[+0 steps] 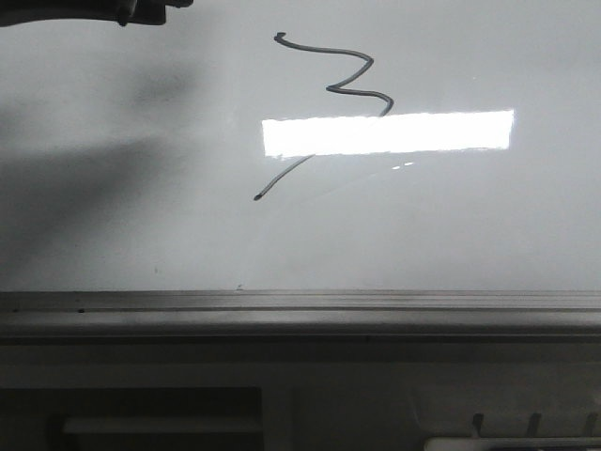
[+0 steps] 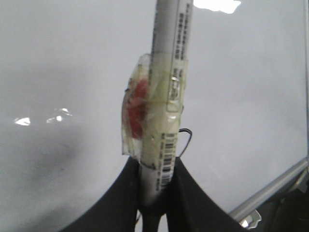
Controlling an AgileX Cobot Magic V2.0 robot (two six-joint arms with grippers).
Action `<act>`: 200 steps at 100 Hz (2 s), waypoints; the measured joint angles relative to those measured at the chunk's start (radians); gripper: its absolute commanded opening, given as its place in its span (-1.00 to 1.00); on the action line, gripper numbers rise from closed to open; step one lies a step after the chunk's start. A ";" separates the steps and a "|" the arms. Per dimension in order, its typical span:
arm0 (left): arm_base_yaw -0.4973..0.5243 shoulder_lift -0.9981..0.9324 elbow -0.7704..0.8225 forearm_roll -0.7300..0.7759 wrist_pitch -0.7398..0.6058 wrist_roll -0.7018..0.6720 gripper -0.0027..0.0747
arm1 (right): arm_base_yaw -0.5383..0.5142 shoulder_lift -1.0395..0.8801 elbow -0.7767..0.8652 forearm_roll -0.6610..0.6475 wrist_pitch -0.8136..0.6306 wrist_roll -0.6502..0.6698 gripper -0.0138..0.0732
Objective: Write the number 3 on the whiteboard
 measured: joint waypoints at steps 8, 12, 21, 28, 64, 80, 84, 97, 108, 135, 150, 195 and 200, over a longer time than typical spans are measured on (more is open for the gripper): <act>0.000 0.037 0.000 -0.002 -0.017 0.000 -0.99 | 0.000 0.000 0.031 0.006 -0.028 0.002 -0.79; 0.000 0.059 0.000 -0.003 -0.017 0.000 -0.99 | 0.000 0.000 0.040 0.009 -0.037 0.004 -0.79; 0.000 0.111 0.000 -0.005 -0.005 0.000 -0.98 | 0.000 0.000 0.047 0.015 -0.051 0.004 -0.79; 0.000 0.148 0.000 -0.005 0.002 0.000 -0.98 | 0.000 0.000 0.047 0.024 -0.060 0.004 -0.79; 0.000 0.217 0.000 -0.005 -0.022 0.000 -0.98 | 0.000 0.000 0.047 0.033 -0.064 0.004 -0.79; -0.002 0.217 -0.002 -0.005 -0.067 0.000 -0.98 | 0.000 0.000 0.047 0.033 -0.064 0.004 -0.80; -0.002 0.217 -0.002 -0.005 -0.069 0.000 -0.98 | 0.000 0.000 0.047 0.033 -0.064 0.004 -0.80; -0.002 0.217 -0.004 -0.005 -0.080 -0.001 -0.98 | 0.000 0.000 0.047 0.033 -0.064 0.004 -0.79; -0.002 0.217 -0.004 -0.005 -0.086 -0.002 -0.98 | 0.000 0.000 0.047 0.033 -0.064 0.004 -0.79; 0.003 0.217 -0.005 -0.012 -0.094 -0.005 -0.98 | 0.000 0.000 0.061 0.043 -0.067 0.004 -0.80; 0.057 0.209 -0.013 -0.038 -0.071 -0.007 -0.98 | 0.000 0.000 0.076 0.062 -0.068 0.004 -0.79; 0.097 0.204 -0.021 -0.040 -0.002 -0.007 -0.98 | -0.001 0.000 0.082 0.090 -0.074 0.006 -0.80; 0.097 0.204 -0.021 -0.040 -0.002 -0.007 -0.95 | -0.001 0.000 0.082 0.094 -0.074 0.006 -0.79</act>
